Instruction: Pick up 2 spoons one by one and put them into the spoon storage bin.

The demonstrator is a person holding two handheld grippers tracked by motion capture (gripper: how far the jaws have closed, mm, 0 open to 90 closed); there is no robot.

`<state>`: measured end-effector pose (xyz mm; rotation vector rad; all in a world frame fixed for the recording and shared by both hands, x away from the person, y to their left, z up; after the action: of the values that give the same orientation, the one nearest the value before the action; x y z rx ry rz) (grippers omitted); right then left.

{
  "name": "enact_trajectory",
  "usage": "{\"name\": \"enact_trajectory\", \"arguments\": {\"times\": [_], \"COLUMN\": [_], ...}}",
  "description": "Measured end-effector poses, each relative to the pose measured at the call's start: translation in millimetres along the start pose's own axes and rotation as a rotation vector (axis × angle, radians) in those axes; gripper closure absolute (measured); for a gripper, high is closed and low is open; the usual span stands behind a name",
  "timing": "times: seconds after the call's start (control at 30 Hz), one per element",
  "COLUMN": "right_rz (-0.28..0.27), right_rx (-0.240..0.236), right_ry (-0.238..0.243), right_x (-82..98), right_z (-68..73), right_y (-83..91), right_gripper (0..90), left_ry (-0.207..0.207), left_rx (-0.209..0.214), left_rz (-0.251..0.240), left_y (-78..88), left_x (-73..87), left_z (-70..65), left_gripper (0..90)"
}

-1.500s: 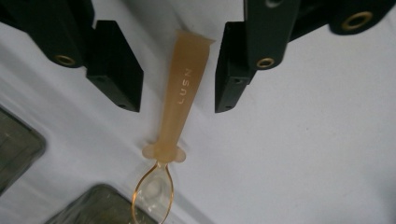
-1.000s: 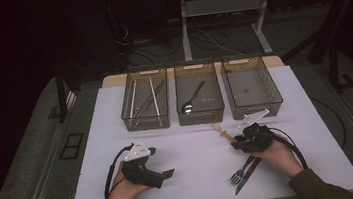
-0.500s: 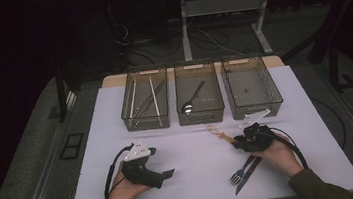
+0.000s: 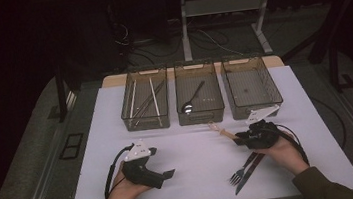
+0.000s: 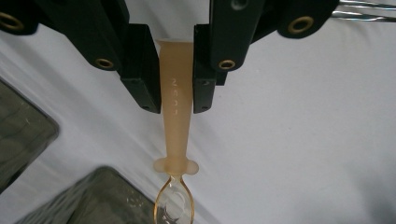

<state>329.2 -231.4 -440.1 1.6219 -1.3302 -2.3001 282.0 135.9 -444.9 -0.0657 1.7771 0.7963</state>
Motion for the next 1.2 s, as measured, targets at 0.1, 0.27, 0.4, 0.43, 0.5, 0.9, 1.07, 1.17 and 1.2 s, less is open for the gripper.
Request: {"name": "enact_trajectory", "arguments": {"times": [0.1, 0.27, 0.4, 0.43, 0.5, 0.9, 1.07, 1.17, 1.2], "right_rz": [-0.022, -0.055, -0.083, -0.089, -0.100, -0.171, -0.186, -0.197, -0.203], "right_rx": [-0.010, -0.028, -0.037, -0.039, -0.035, -0.028, -0.023, -0.014, -0.011], "right_ry": [-0.002, -0.011, -0.010, -0.007, -0.005, -0.023, -0.029, -0.034, -0.035], "right_x": [-2.0, -5.9, -12.3, -14.4, -18.5, -36.0, -42.7, -47.9, -49.8], "right_z": [-0.1, 0.3, 0.7, 0.2, -0.5, -6.7, -8.5, -10.2, -10.9], "right_y": [3.5, 9.4, 14.6, 15.3, 16.7, 23.5, 22.5, 21.9, 21.8], "right_gripper": [73.8, 73.8, 73.8, 73.7, 73.7, 73.7, 73.7, 73.7, 73.7], "left_ry": [0.001, -0.003, 0.002, 0.003, 0.003, -0.001, -0.002, -0.004, -0.005], "left_rx": [0.004, 0.009, 0.008, 0.006, 0.006, 0.010, 0.009, 0.009, 0.009], "left_rz": [-0.001, 0.000, 0.000, 0.001, 0.000, 0.006, 0.005, 0.005, 0.005], "left_y": [-0.1, -0.6, -1.1, -1.4, -1.3, -2.4, -2.0, -1.9, -1.8], "left_x": [-0.1, -0.2, 0.4, 0.6, 0.9, 1.1, 1.1, 1.0, 1.0], "left_z": [-0.5, -1.0, -0.2, 0.1, 0.2, -0.4, -0.1, -0.1, -0.4], "left_gripper": [0.0, 0.0, 0.0, 0.0, 0.0, 0.0, 0.0, 0.0, 0.0]}}
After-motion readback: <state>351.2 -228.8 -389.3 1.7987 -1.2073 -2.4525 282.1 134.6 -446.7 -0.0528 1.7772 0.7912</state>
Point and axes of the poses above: each handheld gripper's, and its own axes: y roughly backward along the jaws, x roughly out of its underside, z roughly to its left, the point moved 2 cm from there along -y, roughly forward along the jaws, and after that the axes turned 6 degrees about -z, right-handed, at the moved point
